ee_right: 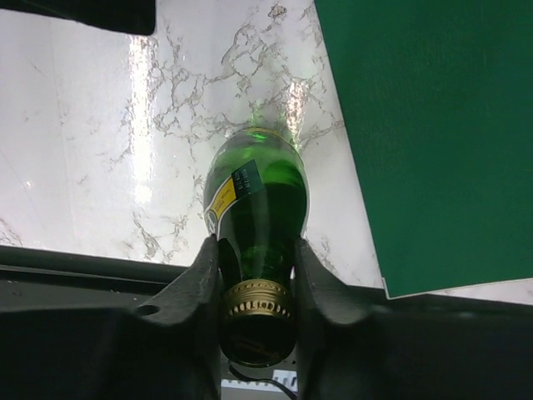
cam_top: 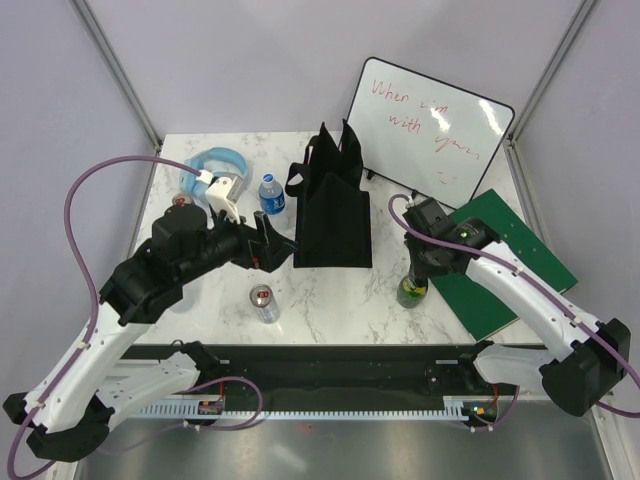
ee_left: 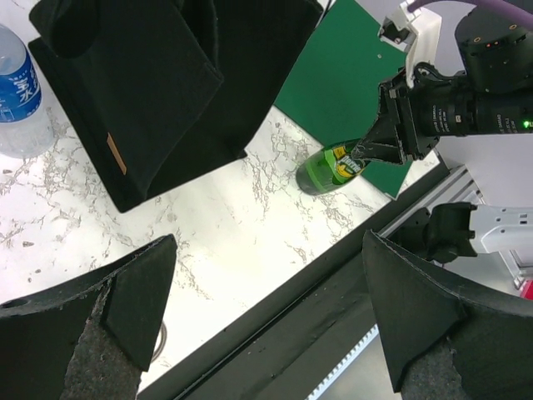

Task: Place the beverage into the canvas bag

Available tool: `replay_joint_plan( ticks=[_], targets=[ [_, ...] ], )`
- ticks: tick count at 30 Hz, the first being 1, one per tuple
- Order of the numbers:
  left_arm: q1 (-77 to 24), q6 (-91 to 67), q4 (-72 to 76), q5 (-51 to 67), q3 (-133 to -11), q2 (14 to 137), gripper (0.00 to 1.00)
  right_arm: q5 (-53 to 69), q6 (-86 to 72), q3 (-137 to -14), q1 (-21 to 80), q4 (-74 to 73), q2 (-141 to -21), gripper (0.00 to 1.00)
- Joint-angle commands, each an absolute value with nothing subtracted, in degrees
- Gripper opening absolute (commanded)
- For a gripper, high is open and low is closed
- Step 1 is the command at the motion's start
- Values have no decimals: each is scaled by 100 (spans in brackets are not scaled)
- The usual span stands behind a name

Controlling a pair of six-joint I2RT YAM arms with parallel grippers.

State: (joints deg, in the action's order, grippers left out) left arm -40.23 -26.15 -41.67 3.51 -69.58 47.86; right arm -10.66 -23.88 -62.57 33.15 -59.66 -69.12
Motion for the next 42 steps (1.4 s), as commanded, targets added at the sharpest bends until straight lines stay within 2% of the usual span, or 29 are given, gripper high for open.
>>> replay_joint_plan(
  ticks=[1,2,13,22,31,35,42],
  targets=[
    [-4025,-2795,-3903,316,-6935,4772,100,-1239,-2259,-6433,3305,-6161,-6908,2],
    [-4025,-2804,-3894,308,-6926,4772,100,-1274,-2250,-6512,3296,-6196,-6926,0],
    [-4025,-2830,-3902,202,-6724,4562,100,-1309,-1960,-7707,3296,-6785,-7338,0],
    [-4017,-2979,-3920,-456,-6381,4667,100,-1547,-1776,-10375,3296,-7373,-8471,0],
    [-3902,-3208,-3860,-1406,-7777,6142,96,-1906,-1687,-13102,3296,-7928,-9561,0],
    [-3902,-3129,-3823,-1608,-8427,6784,94,-2337,-1793,-13438,3287,-7901,-9668,0],
    [-3902,-3077,-3753,-1670,-8824,7584,88,-2672,-1688,-14089,3217,-7665,-9844,0]
  ],
)
